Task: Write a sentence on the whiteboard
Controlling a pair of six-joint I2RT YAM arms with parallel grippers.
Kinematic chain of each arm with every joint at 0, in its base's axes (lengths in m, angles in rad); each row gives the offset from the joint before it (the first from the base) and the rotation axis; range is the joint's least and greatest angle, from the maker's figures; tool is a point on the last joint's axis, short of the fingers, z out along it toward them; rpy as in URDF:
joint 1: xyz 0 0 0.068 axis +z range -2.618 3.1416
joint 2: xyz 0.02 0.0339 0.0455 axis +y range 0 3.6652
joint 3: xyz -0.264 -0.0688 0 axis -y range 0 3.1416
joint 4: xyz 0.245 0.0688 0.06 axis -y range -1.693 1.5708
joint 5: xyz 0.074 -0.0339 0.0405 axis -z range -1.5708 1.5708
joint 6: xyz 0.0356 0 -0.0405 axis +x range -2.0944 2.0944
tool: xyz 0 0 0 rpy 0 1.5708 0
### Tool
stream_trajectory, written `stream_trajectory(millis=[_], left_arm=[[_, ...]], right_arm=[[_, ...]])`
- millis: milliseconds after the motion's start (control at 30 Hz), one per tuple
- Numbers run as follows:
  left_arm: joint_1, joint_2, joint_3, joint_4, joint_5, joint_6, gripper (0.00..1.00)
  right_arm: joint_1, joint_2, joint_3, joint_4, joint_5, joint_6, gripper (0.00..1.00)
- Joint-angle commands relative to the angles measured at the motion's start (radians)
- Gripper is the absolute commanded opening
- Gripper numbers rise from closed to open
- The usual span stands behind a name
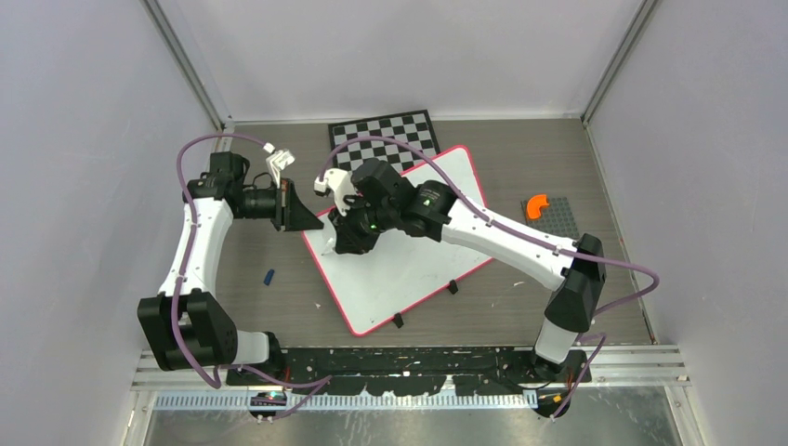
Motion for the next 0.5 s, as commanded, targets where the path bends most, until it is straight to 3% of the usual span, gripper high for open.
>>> stream_trajectory(millis=[0,467], left_arm=[[-0.010,0.012,-0.001,-0.018,-0.076,0.030,0.00],[-0.010,0.010,0.000,-0.021,-0.084,0.034,0.00]], right_arm=[[0.005,0.007,-0.003,0.053,0.003,-0.015,0.00],[-0.009,0.048,0.058,0.044,0.072,-0.067,0.00]])
